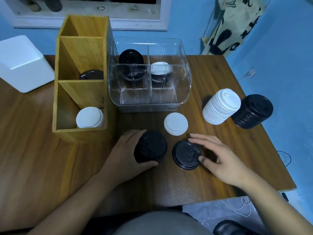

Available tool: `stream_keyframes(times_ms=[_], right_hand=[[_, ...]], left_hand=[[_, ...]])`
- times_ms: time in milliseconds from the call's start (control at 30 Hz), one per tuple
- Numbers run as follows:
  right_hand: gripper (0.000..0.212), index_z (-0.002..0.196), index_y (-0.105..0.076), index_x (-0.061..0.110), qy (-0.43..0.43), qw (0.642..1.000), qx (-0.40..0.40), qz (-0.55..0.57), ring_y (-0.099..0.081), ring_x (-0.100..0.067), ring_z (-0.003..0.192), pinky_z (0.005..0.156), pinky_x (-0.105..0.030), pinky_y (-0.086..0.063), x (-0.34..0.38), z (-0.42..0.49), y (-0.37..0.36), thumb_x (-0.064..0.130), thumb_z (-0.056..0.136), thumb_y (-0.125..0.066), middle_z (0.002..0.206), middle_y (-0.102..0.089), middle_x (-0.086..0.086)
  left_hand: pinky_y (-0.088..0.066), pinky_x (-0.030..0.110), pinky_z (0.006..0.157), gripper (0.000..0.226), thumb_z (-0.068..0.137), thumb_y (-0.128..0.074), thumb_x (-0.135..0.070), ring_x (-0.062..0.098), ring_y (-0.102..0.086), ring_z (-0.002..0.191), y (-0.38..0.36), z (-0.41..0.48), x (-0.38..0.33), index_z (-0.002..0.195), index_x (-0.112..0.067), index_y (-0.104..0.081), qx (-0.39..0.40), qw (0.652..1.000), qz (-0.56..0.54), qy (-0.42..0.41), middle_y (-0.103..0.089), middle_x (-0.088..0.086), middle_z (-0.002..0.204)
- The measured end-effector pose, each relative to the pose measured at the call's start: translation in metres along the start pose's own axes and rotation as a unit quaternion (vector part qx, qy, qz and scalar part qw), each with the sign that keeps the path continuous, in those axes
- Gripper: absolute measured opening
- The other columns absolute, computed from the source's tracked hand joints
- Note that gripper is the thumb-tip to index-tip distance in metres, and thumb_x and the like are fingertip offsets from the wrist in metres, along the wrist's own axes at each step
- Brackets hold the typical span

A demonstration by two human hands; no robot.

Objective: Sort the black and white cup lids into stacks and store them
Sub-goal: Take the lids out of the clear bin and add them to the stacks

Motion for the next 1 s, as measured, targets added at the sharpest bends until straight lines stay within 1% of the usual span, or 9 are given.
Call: stream_keyframes(times_ms=[133, 233, 333, 433, 500, 567, 633, 800, 1000], right_hand=[[0.084, 0.154, -0.03, 0.043, 0.044, 0.979, 0.131, -0.153, -0.01, -0.001, 0.152, 0.123, -0.03, -0.014, 0.014, -0.002, -0.025, 0.027, 0.082, -0.069, 0.162, -0.018, 0.027], [0.08, 0.154, -0.034, 0.035, 0.023, 0.946, 0.068, -0.317, -0.041, -0.014, 0.134, 0.107, -0.041, -0.044, 0.016, -0.004, -0.028, 0.065, 0.083, -0.055, 0.149, -0.039, 0.013], [0.094, 0.149, -0.043, 0.027, -0.063, 0.91, -0.046, -0.407, -0.056, -0.023, 0.103, 0.081, -0.041, -0.052, 0.016, -0.003, -0.013, 0.091, 0.082, -0.029, 0.116, -0.054, 0.002], [0.086, 0.155, -0.031, 0.034, -0.063, 0.949, -0.046, -0.306, -0.044, -0.016, 0.124, 0.098, -0.042, -0.047, 0.006, -0.007, 0.001, 0.087, 0.086, -0.028, 0.132, -0.045, 0.008], [0.084, 0.157, -0.023, 0.039, -0.021, 0.986, 0.032, -0.161, -0.021, -0.006, 0.146, 0.118, -0.042, -0.032, 0.002, -0.008, 0.004, 0.072, 0.087, -0.056, 0.155, -0.027, 0.018], [0.094, 0.157, -0.019, 0.043, -0.001, 0.987, 0.124, -0.107, -0.008, -0.001, 0.152, 0.124, -0.036, -0.018, -0.002, -0.008, 0.002, 0.047, 0.083, -0.077, 0.162, -0.016, 0.026], [0.097, 0.156, -0.021, 0.046, 0.006, 0.978, 0.153, -0.138, -0.017, 0.002, 0.149, 0.123, -0.034, -0.023, -0.008, -0.006, -0.001, 0.036, 0.081, -0.081, 0.16, -0.021, 0.028], [0.101, 0.156, -0.022, 0.04, 0.0, 0.936, 0.061, -0.346, -0.041, -0.009, 0.121, 0.103, -0.035, -0.042, -0.002, 0.005, 0.001, 0.089, 0.072, -0.05, 0.133, -0.038, 0.018], [0.087, 0.156, -0.027, 0.04, 0.051, 0.976, 0.089, -0.195, -0.018, 0.0, 0.148, 0.12, -0.039, -0.027, -0.002, 0.003, -0.015, 0.065, 0.081, -0.064, 0.16, -0.024, 0.024]], left_hand=[[-0.028, 0.024, 0.115, 0.105, 0.064, -0.083, -0.07, 0.001, -0.031, 0.136, 0.001, 0.0, 0.0, 0.151, -0.026, -0.043, -0.004, 1.0, -0.001, 0.002, -0.044, -0.01, 0.146], [-0.032, 0.028, 0.117, 0.105, 0.065, -0.08, -0.072, 0.005, -0.034, 0.139, 0.001, -0.002, -0.002, 0.151, -0.024, -0.042, -0.007, 1.0, -0.001, -0.004, -0.045, -0.007, 0.148], [-0.033, 0.033, 0.118, 0.106, 0.066, -0.078, -0.074, 0.01, -0.034, 0.142, 0.001, -0.002, -0.001, 0.152, -0.024, -0.041, -0.006, 1.0, 0.002, -0.003, -0.044, -0.005, 0.15], [-0.033, 0.033, 0.118, 0.106, 0.067, -0.078, -0.073, 0.01, -0.033, 0.142, 0.001, -0.002, -0.002, 0.152, -0.023, -0.041, -0.006, 1.0, 0.003, -0.004, -0.044, -0.005, 0.15], [-0.032, 0.032, 0.118, 0.106, 0.066, -0.079, -0.072, 0.01, -0.033, 0.142, 0.001, -0.002, -0.003, 0.152, -0.022, -0.041, -0.007, 1.0, 0.0, -0.005, -0.044, -0.004, 0.15], [-0.031, 0.03, 0.118, 0.106, 0.066, -0.08, -0.071, 0.01, -0.034, 0.141, 0.001, -0.002, -0.003, 0.152, -0.021, -0.042, -0.011, 1.0, -0.001, -0.005, -0.045, -0.004, 0.15], [-0.03, 0.029, 0.117, 0.106, 0.066, -0.081, -0.071, 0.009, -0.033, 0.141, 0.001, -0.002, -0.003, 0.152, -0.022, -0.042, -0.01, 1.0, 0.003, -0.003, -0.045, -0.004, 0.15], [-0.032, 0.028, 0.115, 0.105, 0.066, -0.081, -0.071, 0.005, -0.033, 0.137, 0.002, -0.002, -0.004, 0.151, -0.023, -0.042, -0.012, 1.0, -0.001, -0.005, -0.045, -0.006, 0.148], [-0.026, 0.022, 0.113, 0.105, 0.066, -0.081, -0.07, -0.004, -0.026, 0.134, 0.004, -0.002, -0.005, 0.151, -0.023, -0.041, -0.01, 1.0, 0.0, -0.004, -0.045, -0.006, 0.149]])
Point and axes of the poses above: each hand's wrist, its own z-axis towards the middle knuckle, its own y-axis out of the back of the hand, x = y × z, the point moved 7 cm from there along z, towards the middle knuckle
